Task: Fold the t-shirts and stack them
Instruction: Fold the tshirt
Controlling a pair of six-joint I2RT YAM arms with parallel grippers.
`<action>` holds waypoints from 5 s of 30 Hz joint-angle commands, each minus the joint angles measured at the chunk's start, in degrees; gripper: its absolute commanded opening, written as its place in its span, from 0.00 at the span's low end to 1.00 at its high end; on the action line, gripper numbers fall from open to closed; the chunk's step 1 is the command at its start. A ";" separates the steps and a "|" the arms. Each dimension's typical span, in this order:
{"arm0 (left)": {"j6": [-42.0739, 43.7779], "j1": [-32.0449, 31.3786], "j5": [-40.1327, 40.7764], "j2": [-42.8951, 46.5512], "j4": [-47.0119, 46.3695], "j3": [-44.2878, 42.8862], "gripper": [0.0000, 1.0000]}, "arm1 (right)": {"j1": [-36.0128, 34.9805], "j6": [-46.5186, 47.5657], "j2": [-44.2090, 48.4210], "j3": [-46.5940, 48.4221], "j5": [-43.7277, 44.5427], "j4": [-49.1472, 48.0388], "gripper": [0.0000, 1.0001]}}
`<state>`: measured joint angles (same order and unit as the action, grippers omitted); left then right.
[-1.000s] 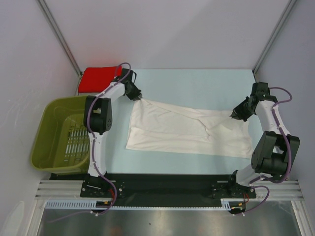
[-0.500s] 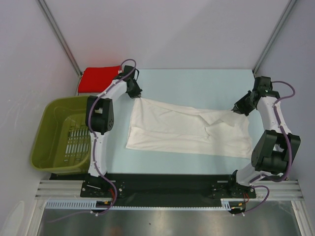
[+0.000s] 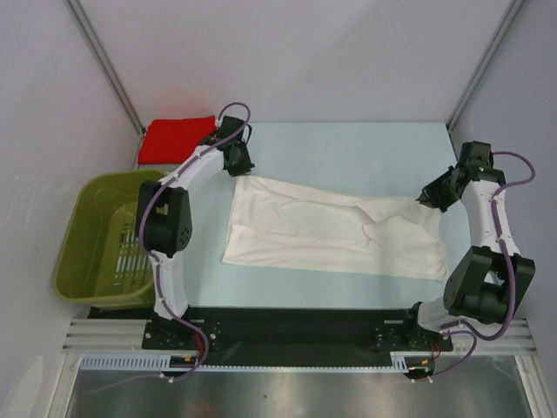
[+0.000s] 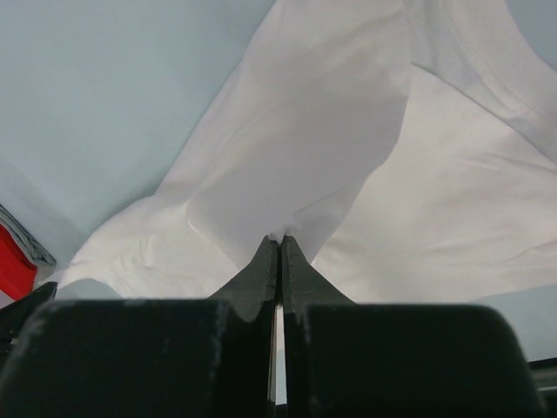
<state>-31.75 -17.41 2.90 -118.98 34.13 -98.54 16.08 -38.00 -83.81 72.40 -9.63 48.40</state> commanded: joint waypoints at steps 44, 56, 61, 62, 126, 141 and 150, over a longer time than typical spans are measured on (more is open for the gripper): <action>1.25 -2.63 -3.69 21.33 -3.54 30.95 0.00 | 6.16 3.37 4.00 -9.47 4.97 2.66 0.00; 2.13 -2.45 -0.26 21.77 -1.96 30.43 0.00 | 5.99 4.16 5.59 -10.00 5.41 4.59 0.00; 1.95 -2.45 -0.26 22.21 -1.79 30.69 0.00 | 5.98 4.60 5.94 -10.00 6.46 5.21 0.00; 1.87 -2.45 -0.09 22.30 -1.79 30.86 0.00 | 5.98 4.69 5.77 -10.00 6.46 5.30 0.00; 8.46 -3.33 -26.18 23.71 -9.34 30.78 0.46 | 4.31 0.73 14.30 -18.97 6.55 6.53 0.08; 10.13 -2.10 -26.36 23.53 -9.52 32.01 0.47 | 2.12 -9.19 23.87 -24.32 6.11 12.33 0.00; 10.39 -1.49 -27.42 21.69 -9.52 30.69 0.47 | 2.55 -6.75 18.44 -22.66 6.11 6.27 0.00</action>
<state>-22.87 -19.33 -22.85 -96.68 25.80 -66.11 18.02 -46.28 -62.04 47.72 -4.34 58.33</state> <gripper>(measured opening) 0.471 0.035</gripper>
